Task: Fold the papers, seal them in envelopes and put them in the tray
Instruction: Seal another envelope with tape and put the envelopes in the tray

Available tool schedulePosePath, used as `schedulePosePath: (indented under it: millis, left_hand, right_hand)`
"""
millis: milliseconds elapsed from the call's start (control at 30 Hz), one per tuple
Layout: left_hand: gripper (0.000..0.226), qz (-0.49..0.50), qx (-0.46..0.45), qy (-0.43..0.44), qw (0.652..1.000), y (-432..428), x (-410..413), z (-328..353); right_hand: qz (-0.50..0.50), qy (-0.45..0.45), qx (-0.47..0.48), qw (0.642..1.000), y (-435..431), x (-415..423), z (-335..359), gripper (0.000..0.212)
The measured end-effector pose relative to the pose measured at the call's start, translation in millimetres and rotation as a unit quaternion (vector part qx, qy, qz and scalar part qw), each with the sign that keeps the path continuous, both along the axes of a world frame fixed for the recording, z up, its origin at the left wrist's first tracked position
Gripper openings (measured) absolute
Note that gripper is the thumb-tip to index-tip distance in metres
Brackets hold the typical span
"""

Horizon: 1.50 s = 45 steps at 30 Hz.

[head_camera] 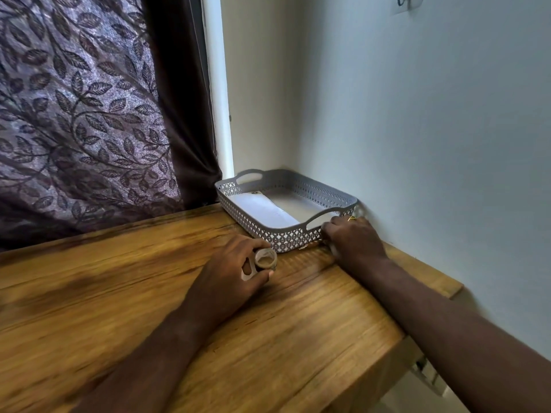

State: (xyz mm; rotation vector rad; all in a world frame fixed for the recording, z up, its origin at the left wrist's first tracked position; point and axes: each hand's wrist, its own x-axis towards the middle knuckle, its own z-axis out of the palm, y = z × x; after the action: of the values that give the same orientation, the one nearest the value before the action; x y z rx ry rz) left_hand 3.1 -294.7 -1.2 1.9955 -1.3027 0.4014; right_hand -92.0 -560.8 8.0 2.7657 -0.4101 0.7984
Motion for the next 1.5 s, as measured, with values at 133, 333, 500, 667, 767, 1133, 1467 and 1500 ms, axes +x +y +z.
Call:
schedulePosePath:
  millis: [133, 333, 500, 667, 767, 1133, 1467, 1500]
  left_hand:
    - [0.045, -0.014, 0.016, 0.006, 1.000, -4.9, -5.5, 0.9]
    - [0.044, -0.019, -0.020, 0.069, 0.997, -14.9, -21.3, -0.4]
    - [0.044, -0.030, -0.040, 0.126, 0.991, -26.0, -34.0, 0.5]
    - [0.049, -0.030, -0.026, 0.144, 0.989, -25.2, -32.1, -1.1]
    - [0.050, -0.033, -0.020, 0.164, 0.986, -23.3, -31.6, -0.4]
    - [0.060, -0.025, -0.076, 0.234, 0.969, -27.5, -37.4, 1.8]
    - [0.049, -0.018, -0.054, 0.189, 0.980, -26.9, -41.3, 5.0]
    - [0.048, -0.020, -0.054, 0.185, 0.981, -27.2, -42.0, 4.7]
  right_hand:
    - [-0.003, -0.011, 0.022, 1.000, 2.1, -2.2, 0.0, 0.011]
    - [0.064, -0.073, 0.145, 0.985, 26.9, -16.7, -4.6, 0.008]
    - [0.268, -0.049, 0.321, 0.907, 41.0, -39.2, -1.8, 0.035]
    - [0.312, -0.019, 0.327, 0.892, 46.8, -40.9, -3.4, 0.054]
    - [0.309, -0.022, 0.315, 0.897, 46.2, -37.4, -3.2, 0.050]
    - [0.116, -0.137, 0.366, 0.913, 33.0, -33.2, -11.6, 0.032]
    - [-0.153, -0.104, 0.296, 0.937, 9.5, -19.1, -16.8, 0.044]
    - [-0.157, -0.104, 0.294, 0.937, 8.6, -17.8, -16.5, 0.044]
